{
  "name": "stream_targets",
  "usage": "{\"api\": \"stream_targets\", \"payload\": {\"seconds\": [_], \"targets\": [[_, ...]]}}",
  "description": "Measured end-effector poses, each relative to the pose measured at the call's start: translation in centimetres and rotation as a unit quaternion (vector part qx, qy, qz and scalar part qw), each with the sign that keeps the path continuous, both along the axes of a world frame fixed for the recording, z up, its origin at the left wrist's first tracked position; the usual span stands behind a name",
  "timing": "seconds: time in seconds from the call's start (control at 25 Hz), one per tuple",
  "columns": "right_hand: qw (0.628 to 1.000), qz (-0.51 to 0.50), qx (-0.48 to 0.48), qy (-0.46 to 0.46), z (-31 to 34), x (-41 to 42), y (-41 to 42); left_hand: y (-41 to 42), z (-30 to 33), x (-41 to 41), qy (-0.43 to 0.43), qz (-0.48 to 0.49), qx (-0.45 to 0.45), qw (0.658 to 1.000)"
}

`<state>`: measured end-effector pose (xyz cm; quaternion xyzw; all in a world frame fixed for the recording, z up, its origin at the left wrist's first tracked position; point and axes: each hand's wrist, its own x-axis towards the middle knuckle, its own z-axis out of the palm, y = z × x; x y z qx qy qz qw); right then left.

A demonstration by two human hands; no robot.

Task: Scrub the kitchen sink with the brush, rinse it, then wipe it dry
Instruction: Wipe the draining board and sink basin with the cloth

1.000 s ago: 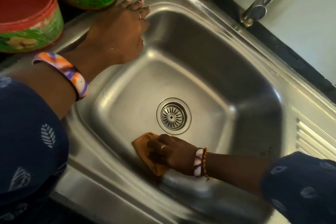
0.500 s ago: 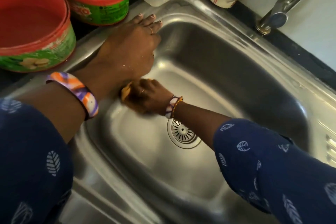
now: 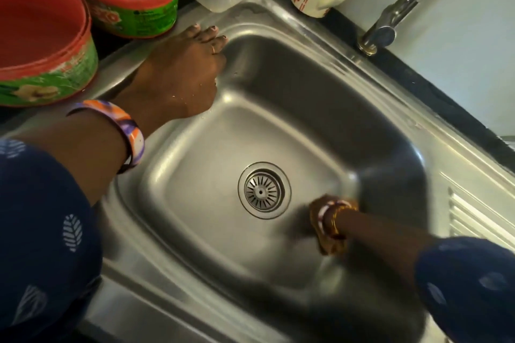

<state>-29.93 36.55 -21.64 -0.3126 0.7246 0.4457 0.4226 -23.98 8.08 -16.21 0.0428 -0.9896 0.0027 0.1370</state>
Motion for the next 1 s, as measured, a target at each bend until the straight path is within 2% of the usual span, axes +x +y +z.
{"api": "stream_targets", "payload": {"seconds": [0.08, 0.24, 0.32, 0.44, 0.56, 0.64, 0.8, 0.88, 1.0], "targets": [[1.000, 0.002, 0.000, -0.028, 0.6, 3.2, 1.4, 0.1, 0.1, 0.0, -0.010, 0.000, -0.005, 1.000], [0.984, 0.005, -0.177, 0.034, -1.2, 9.5, -1.1, 0.1, 0.2, 0.1, -0.012, 0.004, -0.009, 1.000], [0.956, 0.093, -0.276, 0.042, -2.2, 10.0, -1.8, 0.2, 0.3, 0.1, -0.016, 0.009, -0.002, 1.000], [0.935, 0.083, -0.344, 0.006, -2.2, 9.1, -2.0, 0.2, 0.3, 0.1, -0.026, 0.009, 0.006, 1.000], [0.911, 0.057, -0.400, 0.082, -2.4, 6.1, -4.2, 0.1, 0.3, 0.1, -0.023, 0.008, 0.008, 1.000], [0.913, 0.002, -0.396, 0.098, -3.3, 4.8, -6.4, 0.3, 0.2, 0.2, -0.020, 0.006, 0.015, 1.000], [0.922, 0.020, -0.374, 0.095, -3.7, 3.8, -8.0, 0.1, 0.1, 0.1, -0.007, 0.000, 0.021, 1.000], [0.919, -0.054, -0.385, 0.061, -3.0, 2.6, -7.7, 0.2, 0.0, 0.1, -0.004, -0.009, 0.020, 1.000], [0.924, -0.166, -0.341, -0.050, -2.7, -0.7, -6.6, 0.3, -0.1, 0.2, 0.004, -0.018, 0.029, 0.999]]}}
